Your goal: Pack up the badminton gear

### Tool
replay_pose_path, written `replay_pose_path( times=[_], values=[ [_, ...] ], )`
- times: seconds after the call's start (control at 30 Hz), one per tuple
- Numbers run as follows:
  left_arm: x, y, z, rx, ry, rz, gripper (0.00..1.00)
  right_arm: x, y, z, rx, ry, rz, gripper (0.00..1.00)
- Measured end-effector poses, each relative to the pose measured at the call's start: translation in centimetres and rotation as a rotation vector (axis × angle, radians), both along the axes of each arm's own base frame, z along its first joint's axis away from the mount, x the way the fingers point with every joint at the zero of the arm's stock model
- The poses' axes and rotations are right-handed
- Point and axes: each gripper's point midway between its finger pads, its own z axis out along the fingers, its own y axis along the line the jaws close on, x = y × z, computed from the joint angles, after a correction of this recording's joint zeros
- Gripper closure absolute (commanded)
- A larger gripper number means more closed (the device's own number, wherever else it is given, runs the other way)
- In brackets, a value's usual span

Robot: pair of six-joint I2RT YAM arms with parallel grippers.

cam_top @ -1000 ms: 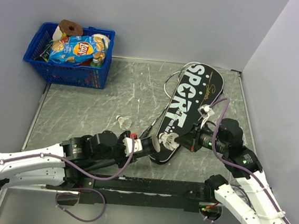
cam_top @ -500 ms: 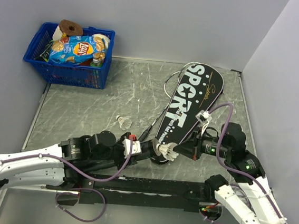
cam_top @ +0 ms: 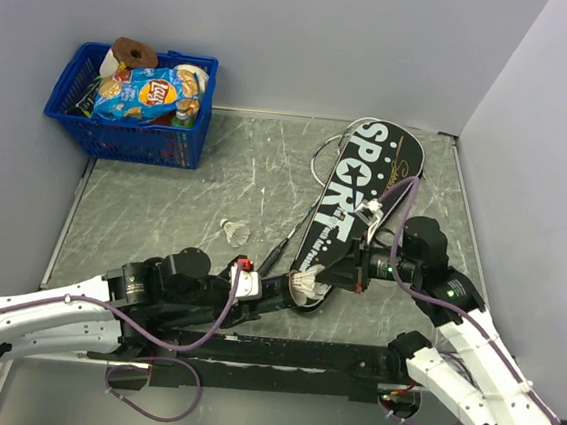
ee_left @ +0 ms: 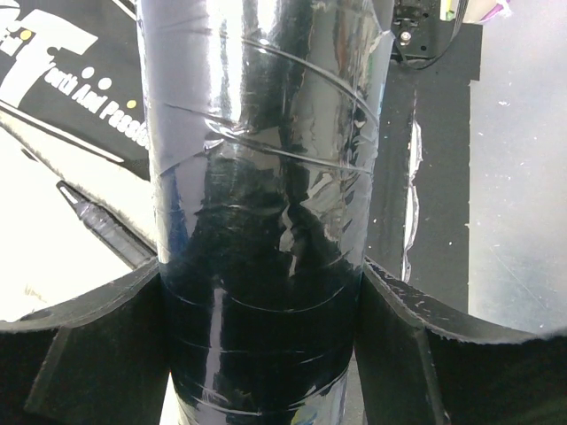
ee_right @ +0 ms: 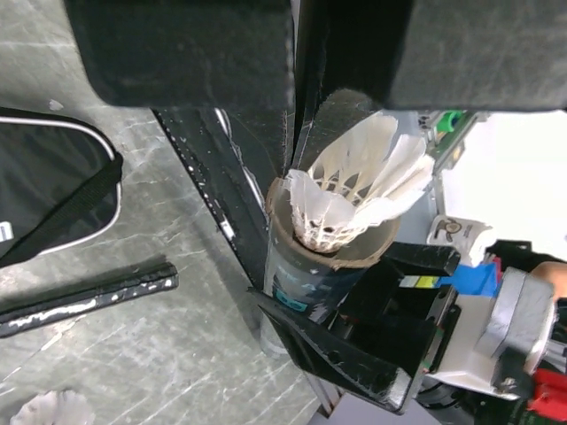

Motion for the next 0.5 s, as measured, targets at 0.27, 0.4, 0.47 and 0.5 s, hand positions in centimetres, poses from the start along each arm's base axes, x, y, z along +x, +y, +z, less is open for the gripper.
replay_pose_path(
  times=[0.27,0.4,0.47,0.5],
  values=[
    [-0.3,-0.1,0.1,-0.007,0.006,-0.018,0.98,-1.3,2.5,-1.4,-0.053,0.033,0.089,1.0],
    [-0.4,-0.1,0.1,-0.008,0.007,-0.021,0.98,-1.3,3.3,-1.9,-0.074,0.042,0.089,1.0],
    [-0.4,-0.1,0.1,-0.008,0.007,-0.021,0.98,-1.2,3.6,-2.1,-0.079,0.047,0.079,1.0],
    [-0.4,-0.1,0.1,-0.008,0.007,-0.02,0.99,-1.2,3.9,-2.1,-0.081,0.048,0.077,1.0]
  ],
)
